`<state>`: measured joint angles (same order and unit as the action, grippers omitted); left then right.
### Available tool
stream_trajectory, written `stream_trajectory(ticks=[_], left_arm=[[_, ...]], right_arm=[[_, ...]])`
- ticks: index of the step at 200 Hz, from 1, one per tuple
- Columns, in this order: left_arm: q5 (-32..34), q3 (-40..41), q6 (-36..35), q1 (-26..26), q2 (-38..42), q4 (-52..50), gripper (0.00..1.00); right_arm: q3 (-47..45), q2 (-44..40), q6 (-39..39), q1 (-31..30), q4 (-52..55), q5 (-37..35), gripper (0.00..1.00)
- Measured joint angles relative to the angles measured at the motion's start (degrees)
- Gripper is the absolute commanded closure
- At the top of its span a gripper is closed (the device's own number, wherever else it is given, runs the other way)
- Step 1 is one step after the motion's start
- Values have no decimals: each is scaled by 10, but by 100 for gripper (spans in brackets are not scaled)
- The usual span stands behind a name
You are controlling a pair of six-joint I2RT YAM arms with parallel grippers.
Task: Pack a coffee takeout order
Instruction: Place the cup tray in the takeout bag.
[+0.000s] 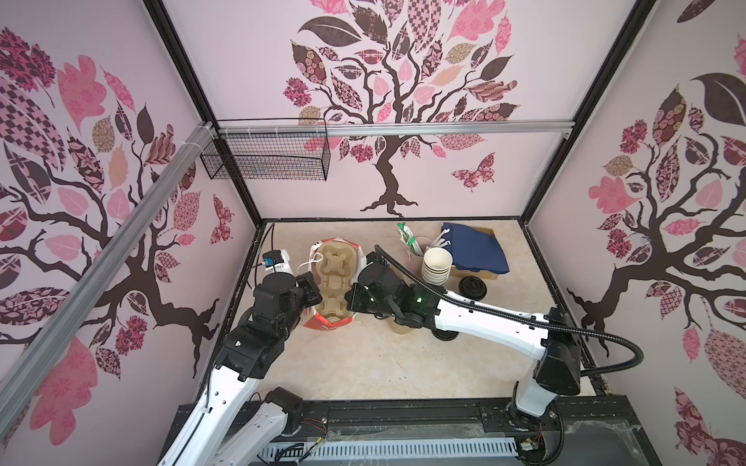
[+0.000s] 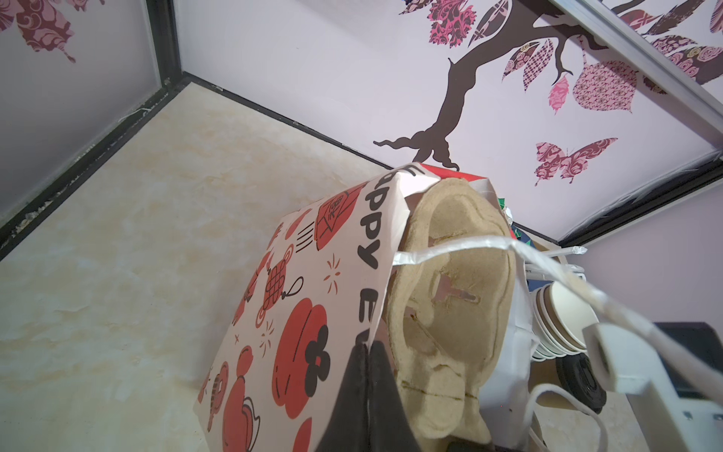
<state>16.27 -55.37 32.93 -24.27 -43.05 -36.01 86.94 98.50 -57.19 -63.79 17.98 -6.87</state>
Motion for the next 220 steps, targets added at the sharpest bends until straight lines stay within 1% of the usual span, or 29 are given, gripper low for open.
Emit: stream_trajectory(ticks=[39, 89, 118, 159, 220], left_arm=[[-16, 0, -3, -1, -4, 6, 100], [-49, 9, -21, -1, -3, 13, 100], [-48, 19, -27, -1, 8, 23, 100], [-37, 21, -28, -1, 8, 29, 100], [-48, 21, -27, -1, 4, 34, 100]], right_arm=[[17, 1, -15, 0, 37, -3, 89], [42, 18, -28, 0, 65, -4, 90], [44, 19, -31, -1, 74, -3, 91], [44, 19, -33, -1, 78, 6, 91], [44, 19, -33, -1, 80, 7, 91]])
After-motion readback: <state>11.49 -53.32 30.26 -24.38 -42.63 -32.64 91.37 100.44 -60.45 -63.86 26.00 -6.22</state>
